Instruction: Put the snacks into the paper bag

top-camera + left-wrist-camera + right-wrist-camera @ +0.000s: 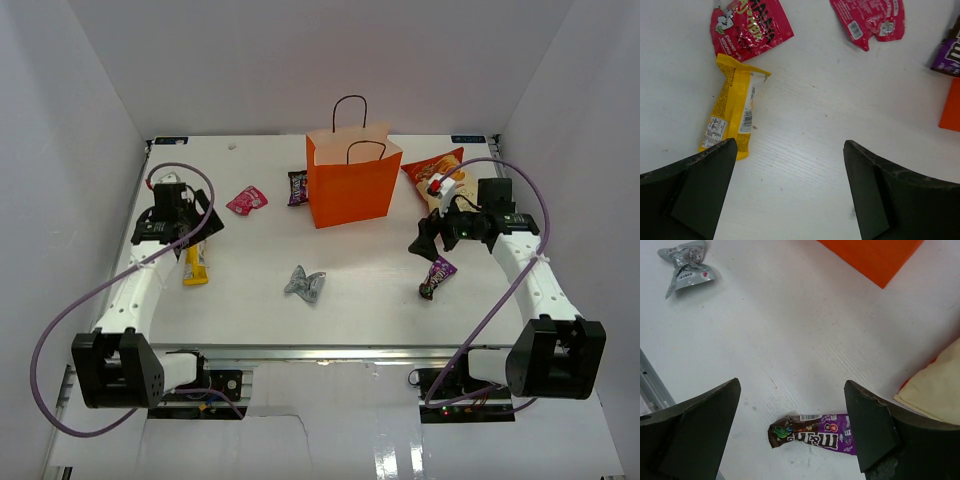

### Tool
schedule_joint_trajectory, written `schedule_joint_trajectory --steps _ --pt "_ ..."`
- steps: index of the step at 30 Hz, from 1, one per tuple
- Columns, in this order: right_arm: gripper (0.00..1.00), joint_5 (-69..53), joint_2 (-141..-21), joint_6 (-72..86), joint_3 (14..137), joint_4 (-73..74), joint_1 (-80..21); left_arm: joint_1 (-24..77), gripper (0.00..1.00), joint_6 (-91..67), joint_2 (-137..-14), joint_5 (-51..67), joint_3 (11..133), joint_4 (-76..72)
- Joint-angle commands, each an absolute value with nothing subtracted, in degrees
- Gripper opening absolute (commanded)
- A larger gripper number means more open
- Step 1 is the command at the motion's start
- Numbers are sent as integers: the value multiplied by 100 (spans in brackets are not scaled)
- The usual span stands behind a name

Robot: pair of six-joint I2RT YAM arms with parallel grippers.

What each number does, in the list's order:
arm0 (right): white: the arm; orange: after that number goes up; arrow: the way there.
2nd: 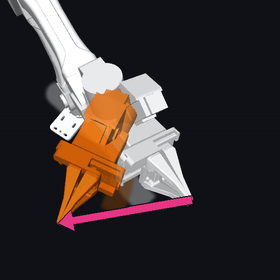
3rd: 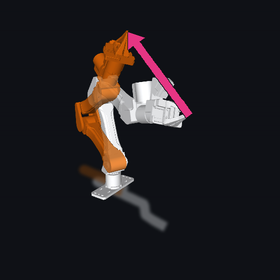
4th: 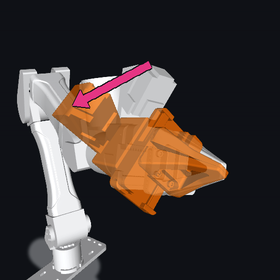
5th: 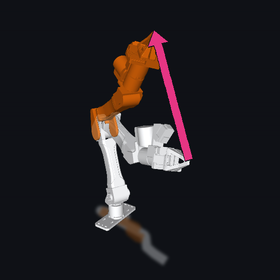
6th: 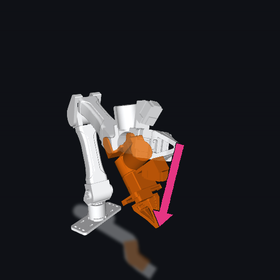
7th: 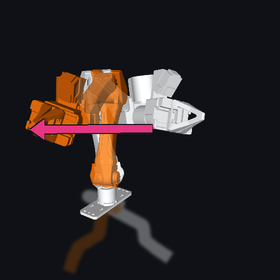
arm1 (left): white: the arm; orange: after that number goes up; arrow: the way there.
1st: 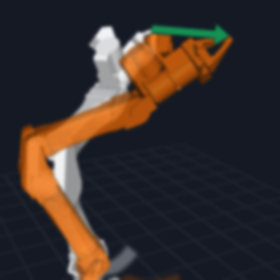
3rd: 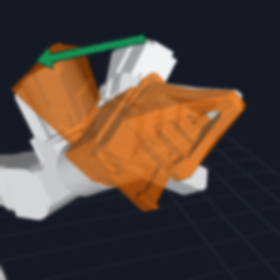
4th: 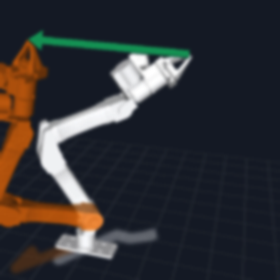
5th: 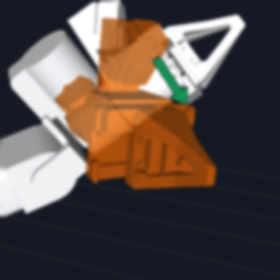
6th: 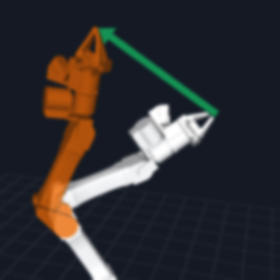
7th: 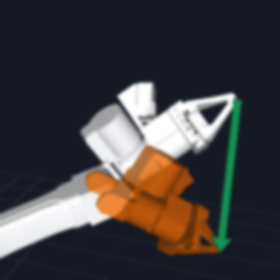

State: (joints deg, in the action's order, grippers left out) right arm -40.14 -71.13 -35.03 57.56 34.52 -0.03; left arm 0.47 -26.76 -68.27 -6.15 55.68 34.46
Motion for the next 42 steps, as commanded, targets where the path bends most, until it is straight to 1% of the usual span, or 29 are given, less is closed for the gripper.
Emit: schedule_joint_trajectory --steps 1,2,3,7,9,13,14,17,20,22,25,30,34,35,38,39,41,42 --pt "90 -4753 -7189 -3911 5705 3657 9 9 98 -2260 -7285 -1150 5984 3621" --pt "90 -4824 -7207 -3920 5678 3630 9 9 98 -2102 -7443 -1238 6029 3595" --pt "90 -4860 -7224 -3920 5652 3578 9 -209 98 -2005 -7784 -1370 6090 3551" --pt "90 -4852 -7312 -4008 5625 3551 9 -272 98 -1644 -8761 -1546 6660 3472" --pt "90 -4825 -7356 -4069 5590 3551 9 -281 96 -1434 -9304 -1529 6863 3411" --pt "90 -4817 -7374 -4113 5502 3551 9 -299 89 -1458 -9843 -1285 7373 3682" --pt "90 -4799 -7365 -4122 5476 3551 9 -299 85 -1537 -9844 -1214 7400 3770" --pt "90 -4667 -7313 -4157 5423 3551 9 -299 81 -1731 -9520 -1099 7112 3946" --pt "90 -4632 -7277 -4157 5370 3542 26 -299 80 -1784 -9036 -1239 6383 3938" --pt "90 -4649 -7295 -4140 5344 3542 26 -299 80 -1758 -8860 -1239 6136 3920" --pt "90 -4693 -7339 -4078 5344 3542 35 -308 80 -1688 -8955 -1266 5916 3771" --pt "90 -4737 -7348 -4034 5379 3551 35 -308 70 -1635 -9290 -1204 5862 3472" --pt "90 -4746 -7304 -3999 5353 3560 35 -325 67 -1512 -9483 -1231 5871 3340" --pt "90 -4755 -7304 -3990 5344 3560 35 -343 66 -1503 -9518 -1213 5862 3322" --pt "90 -4737 -7242 -3955 5300 3559 35 -334 54 -1494 -9492 -1143 5836 3270" --pt "90 -4729 -7225 -3946 5309 3551 35 -334 48 -1485 -9423 -1116 5827 3252" --pt "90 -4711 -7155 -3938 5274 3551 35 -334 44 -1494 -9317 -1099 5748 3182" --pt "90 -4694 -7119 -3946 5273 3559 35 -334 39 -1494 -9186 -1038 5705 3138"
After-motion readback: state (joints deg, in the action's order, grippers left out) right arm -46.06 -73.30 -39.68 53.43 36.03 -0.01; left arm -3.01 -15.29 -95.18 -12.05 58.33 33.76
